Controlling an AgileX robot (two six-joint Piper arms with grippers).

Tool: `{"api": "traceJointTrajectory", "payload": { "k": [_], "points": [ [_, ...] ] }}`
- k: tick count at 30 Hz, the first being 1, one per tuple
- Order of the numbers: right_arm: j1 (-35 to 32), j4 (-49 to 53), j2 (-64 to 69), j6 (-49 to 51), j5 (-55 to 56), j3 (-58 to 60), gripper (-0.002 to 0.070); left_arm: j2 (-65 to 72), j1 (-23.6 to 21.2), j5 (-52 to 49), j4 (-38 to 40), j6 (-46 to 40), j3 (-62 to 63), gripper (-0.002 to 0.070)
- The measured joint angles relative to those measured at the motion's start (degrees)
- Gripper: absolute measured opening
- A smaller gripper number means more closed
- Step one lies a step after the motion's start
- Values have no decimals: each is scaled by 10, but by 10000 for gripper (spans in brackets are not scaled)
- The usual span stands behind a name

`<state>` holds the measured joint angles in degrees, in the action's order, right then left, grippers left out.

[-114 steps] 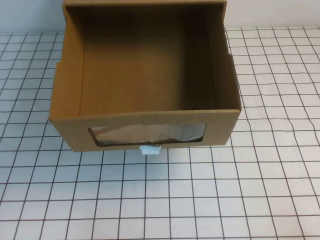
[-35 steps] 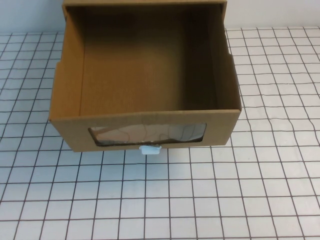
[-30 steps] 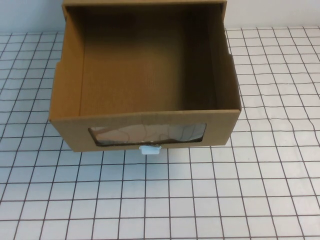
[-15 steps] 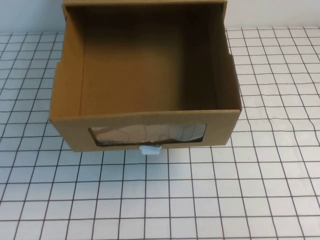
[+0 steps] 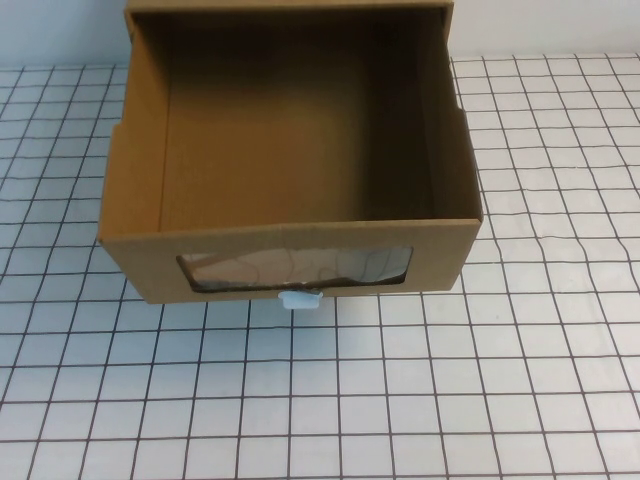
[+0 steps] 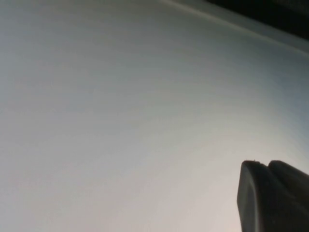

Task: Close the shoe box
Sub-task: Press the shoe box with left arm

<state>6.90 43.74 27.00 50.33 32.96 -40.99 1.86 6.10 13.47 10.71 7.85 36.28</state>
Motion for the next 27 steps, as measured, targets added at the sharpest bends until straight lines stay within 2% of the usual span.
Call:
{"api": "traceJointTrajectory", "payload": {
  "k": [4,7,14,16,19,27],
  "points": [
    [0,89,0,-51,-50,0,-14,0,0,-40,9,2,0,-2],
    [0,136,0,-102,-132,0,-13,0,0,-43,9,3,0,-2],
    [0,125,38,-175,-483,-18,-13,0,0,-42,7,3,0,-2],
    [0,76,53,-181,-551,-33,-13,0,0,-58,-12,-1,0,-2],
    [0,-51,73,-220,-617,-59,-13,6,0,-104,-64,-7,0,-2],
    [12,-542,150,-543,-740,-93,-13,124,0,-349,-87,-39,23,-2]
  ]
}}
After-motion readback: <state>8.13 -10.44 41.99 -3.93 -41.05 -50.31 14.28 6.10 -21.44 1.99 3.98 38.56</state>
